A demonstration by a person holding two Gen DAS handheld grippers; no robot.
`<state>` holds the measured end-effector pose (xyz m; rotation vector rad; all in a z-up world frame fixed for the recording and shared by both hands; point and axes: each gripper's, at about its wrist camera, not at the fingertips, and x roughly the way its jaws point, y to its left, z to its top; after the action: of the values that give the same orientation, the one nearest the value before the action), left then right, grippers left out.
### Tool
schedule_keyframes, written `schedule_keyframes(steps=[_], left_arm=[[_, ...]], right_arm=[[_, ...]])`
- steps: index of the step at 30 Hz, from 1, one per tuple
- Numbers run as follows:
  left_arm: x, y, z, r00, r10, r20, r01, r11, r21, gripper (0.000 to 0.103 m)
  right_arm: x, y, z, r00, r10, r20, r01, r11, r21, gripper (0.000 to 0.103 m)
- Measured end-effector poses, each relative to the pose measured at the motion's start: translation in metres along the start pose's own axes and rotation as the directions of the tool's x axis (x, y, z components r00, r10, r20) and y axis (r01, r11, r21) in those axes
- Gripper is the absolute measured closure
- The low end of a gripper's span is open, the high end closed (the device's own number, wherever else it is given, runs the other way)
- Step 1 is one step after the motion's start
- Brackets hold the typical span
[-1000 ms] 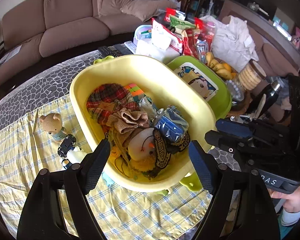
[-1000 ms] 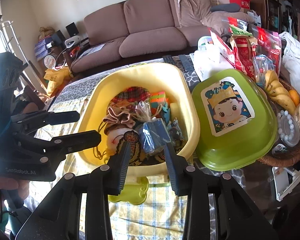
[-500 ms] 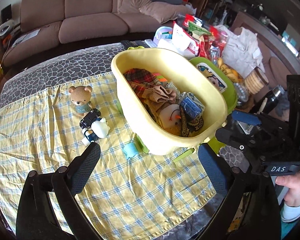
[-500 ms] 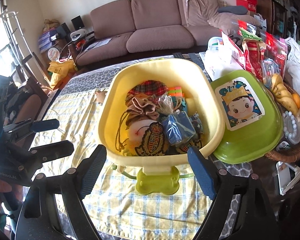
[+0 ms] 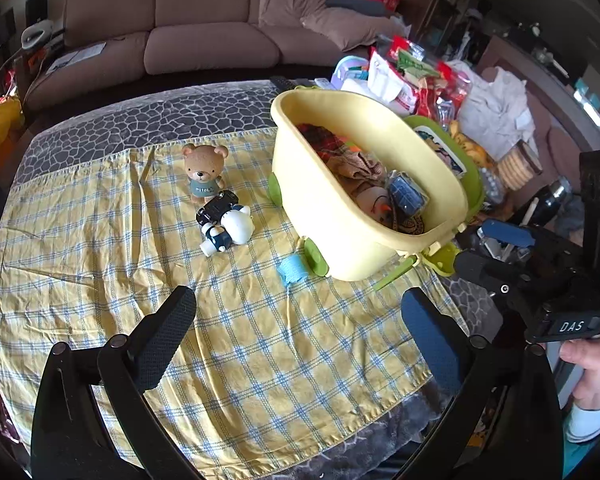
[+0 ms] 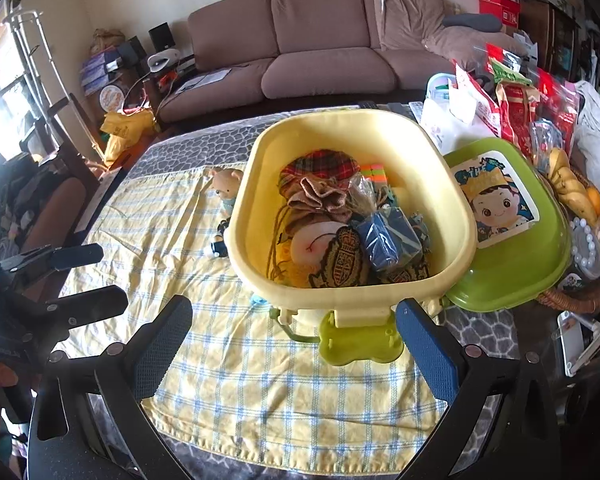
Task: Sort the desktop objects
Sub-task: 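Withdraw both grippers from the tub back over the bed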
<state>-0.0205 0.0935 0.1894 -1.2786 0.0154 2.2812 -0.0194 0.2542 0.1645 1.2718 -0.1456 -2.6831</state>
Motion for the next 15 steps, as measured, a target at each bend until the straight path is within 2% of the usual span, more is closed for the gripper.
schedule_keyframes(steps=[8, 15], left_arm=[[-0.003, 0.039, -0.030, 0.999, 0.029, -0.014, -0.029, 0.999, -0.029, 0.000], [0.030, 0.044, -0.049, 0.999, 0.002, -0.043, 0.000, 0.999, 0.036, 0.001]], right_arm=[[0.000, 0.030, -0.004, 0.998, 0.055, 0.020, -0.055, 0.998, -0.008, 0.000], [-0.002, 0.047, 0.002, 0.993, 0.108, 0.056, -0.108, 0.994, -0.012, 0.000]])
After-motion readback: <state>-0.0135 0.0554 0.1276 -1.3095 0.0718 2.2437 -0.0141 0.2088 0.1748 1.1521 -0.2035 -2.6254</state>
